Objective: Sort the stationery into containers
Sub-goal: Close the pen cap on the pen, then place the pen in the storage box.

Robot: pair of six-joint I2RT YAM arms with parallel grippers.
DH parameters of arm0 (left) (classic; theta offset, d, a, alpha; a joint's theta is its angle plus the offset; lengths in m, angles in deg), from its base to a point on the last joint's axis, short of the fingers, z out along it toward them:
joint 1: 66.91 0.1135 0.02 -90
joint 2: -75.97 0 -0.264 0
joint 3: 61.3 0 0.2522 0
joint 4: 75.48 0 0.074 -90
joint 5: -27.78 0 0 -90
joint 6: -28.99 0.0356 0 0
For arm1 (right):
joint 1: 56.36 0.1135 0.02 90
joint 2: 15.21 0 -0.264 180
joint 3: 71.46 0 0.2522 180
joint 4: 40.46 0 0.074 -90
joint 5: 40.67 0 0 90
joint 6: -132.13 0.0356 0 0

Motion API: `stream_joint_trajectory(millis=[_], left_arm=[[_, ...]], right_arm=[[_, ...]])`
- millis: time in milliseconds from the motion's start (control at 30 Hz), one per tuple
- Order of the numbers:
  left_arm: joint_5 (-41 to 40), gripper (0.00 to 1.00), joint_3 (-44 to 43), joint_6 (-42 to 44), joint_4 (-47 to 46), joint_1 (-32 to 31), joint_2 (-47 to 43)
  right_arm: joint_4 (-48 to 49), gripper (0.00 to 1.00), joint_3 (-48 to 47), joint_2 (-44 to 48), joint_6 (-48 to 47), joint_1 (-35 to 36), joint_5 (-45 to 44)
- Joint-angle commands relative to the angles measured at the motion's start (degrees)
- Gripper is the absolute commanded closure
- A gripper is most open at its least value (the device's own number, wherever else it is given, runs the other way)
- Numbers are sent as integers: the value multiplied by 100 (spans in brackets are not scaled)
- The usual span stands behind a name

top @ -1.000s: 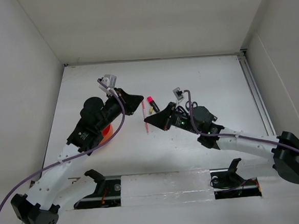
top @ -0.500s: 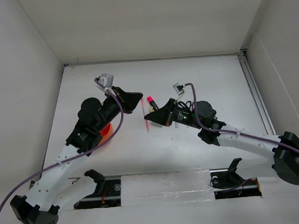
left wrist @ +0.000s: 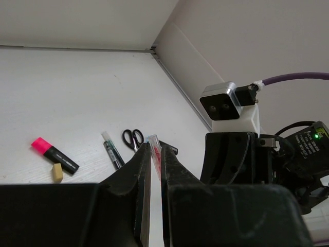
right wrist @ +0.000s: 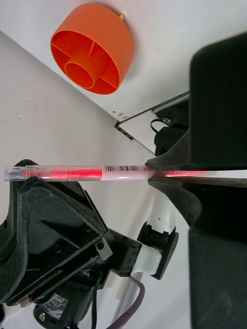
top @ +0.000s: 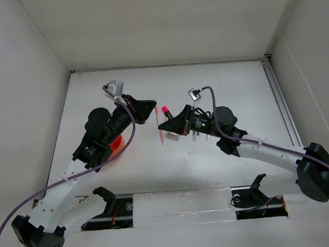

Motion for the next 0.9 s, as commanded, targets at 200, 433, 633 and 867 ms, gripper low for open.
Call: stream_joint_trajectory(millis=[200,433,633,867], left_arm=[[1054,100,304,78,788,-118,-172],[1108,100,304,26,674,-118,-173],[809,97,199,-45,726,-118,-173],[-719,1,146,-98,1392,-118,-681]], right_arm=[[1188,100,-858,57,148,-637,-787],[1240,100,-859,5,-141,-348,-567],[810,100,-797,110,-764,152,-874],[203,100,-639,434,-1968,101,-1288]])
